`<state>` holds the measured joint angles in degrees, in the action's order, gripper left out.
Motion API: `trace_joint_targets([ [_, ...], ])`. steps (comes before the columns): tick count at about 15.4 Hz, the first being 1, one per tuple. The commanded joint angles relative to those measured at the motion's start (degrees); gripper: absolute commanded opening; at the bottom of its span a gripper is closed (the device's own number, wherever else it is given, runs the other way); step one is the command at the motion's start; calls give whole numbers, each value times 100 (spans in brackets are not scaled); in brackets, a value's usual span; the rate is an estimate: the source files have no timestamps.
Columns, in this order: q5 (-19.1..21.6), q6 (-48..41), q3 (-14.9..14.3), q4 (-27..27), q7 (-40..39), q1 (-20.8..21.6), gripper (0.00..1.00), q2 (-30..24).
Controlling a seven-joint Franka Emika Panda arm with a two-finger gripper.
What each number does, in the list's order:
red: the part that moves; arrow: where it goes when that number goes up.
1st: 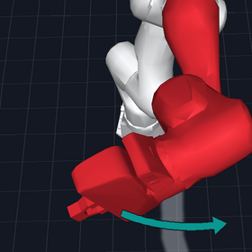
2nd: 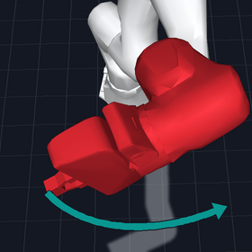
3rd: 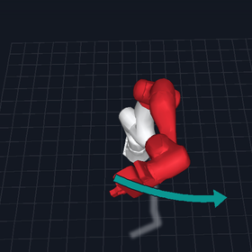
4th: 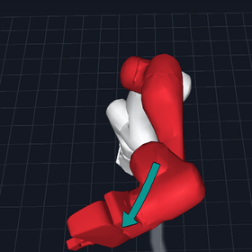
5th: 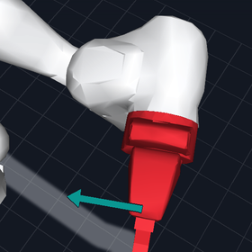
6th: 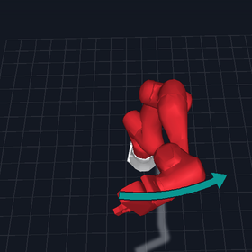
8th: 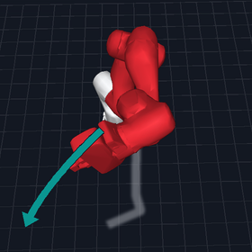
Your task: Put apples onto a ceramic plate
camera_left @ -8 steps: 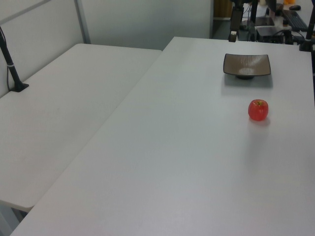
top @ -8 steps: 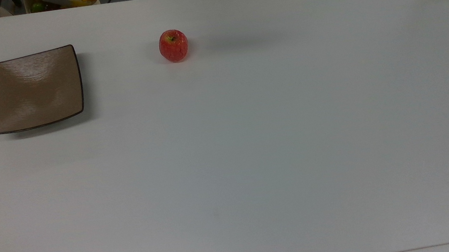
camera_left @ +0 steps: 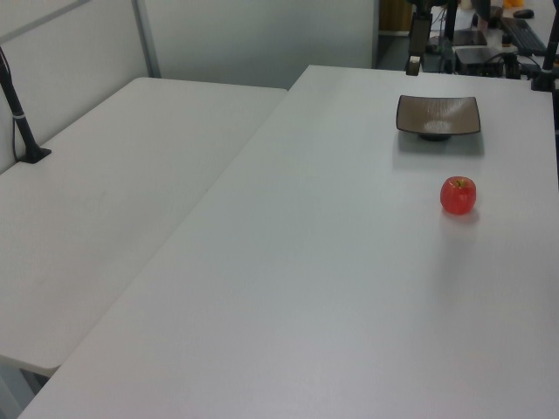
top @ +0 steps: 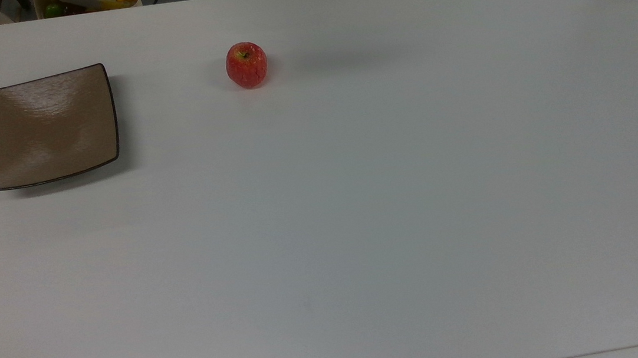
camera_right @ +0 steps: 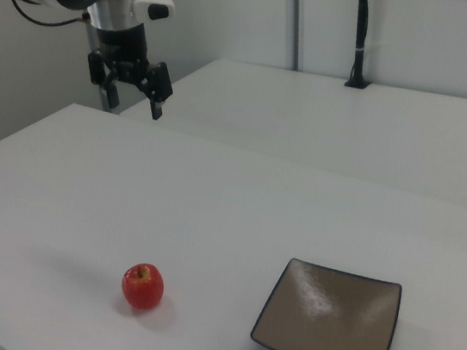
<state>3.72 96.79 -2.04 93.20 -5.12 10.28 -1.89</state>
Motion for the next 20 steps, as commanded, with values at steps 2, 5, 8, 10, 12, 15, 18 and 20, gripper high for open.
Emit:
trace_joint_targets([
  [2,6,-2,-69,-12,-68,71,100,4],
  [5,6,-2,-69,-12,-77,44,100,13],
  [8,6,7,-60,-3,-77,45,100,13],
  [10,15,15,-60,40,-103,44,100,13],
  [12,15,6,-60,58,-156,44,100,13],
  [15,15,-2,-60,111,-156,27,100,-4],
  [18,15,-20,-60,234,-173,9,100,-22],
  [20,6,-125,-60,356,-400,9,100,-22],
])
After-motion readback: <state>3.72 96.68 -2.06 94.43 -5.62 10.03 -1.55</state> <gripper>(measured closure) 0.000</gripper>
